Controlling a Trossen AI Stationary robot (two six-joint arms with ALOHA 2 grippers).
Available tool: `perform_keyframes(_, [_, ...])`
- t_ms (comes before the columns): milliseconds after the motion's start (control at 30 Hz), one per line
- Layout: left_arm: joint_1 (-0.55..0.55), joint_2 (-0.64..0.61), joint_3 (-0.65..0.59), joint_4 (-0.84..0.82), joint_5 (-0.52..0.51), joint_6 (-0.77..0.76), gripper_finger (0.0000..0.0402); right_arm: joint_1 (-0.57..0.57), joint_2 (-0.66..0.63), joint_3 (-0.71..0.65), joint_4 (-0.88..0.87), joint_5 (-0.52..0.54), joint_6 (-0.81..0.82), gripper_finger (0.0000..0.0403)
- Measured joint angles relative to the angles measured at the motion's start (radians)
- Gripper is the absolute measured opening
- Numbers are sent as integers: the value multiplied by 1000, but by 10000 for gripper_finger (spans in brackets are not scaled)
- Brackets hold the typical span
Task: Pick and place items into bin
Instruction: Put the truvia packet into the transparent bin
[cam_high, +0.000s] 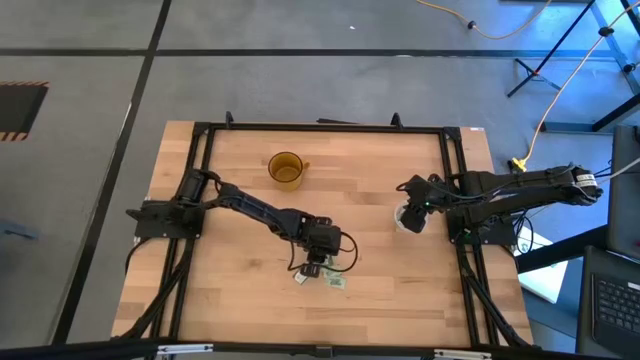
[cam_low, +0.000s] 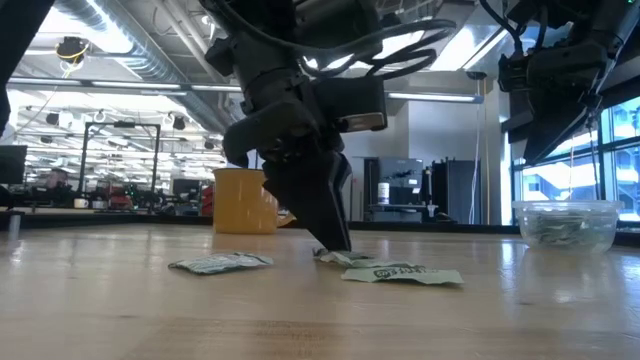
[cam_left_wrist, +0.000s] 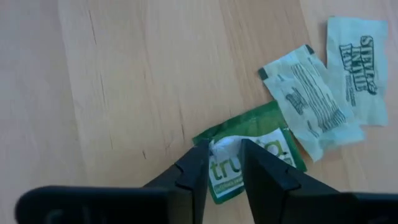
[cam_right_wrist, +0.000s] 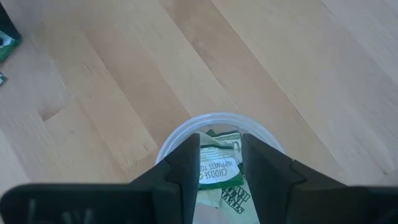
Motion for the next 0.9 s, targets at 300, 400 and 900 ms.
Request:
perform_keyframes(300, [1, -1, -2, -1, -8, 1, 55, 0, 0, 0, 0, 0, 0, 122])
perform_keyframes(400, [3, -10, -4, -8, -17, 1, 46, 0, 0, 0, 0, 0, -1, 122])
perform_keyframes(900, [5, -17, 17, -25, -91, 37, 23, 1, 0, 0, 162, -71, -121, 122])
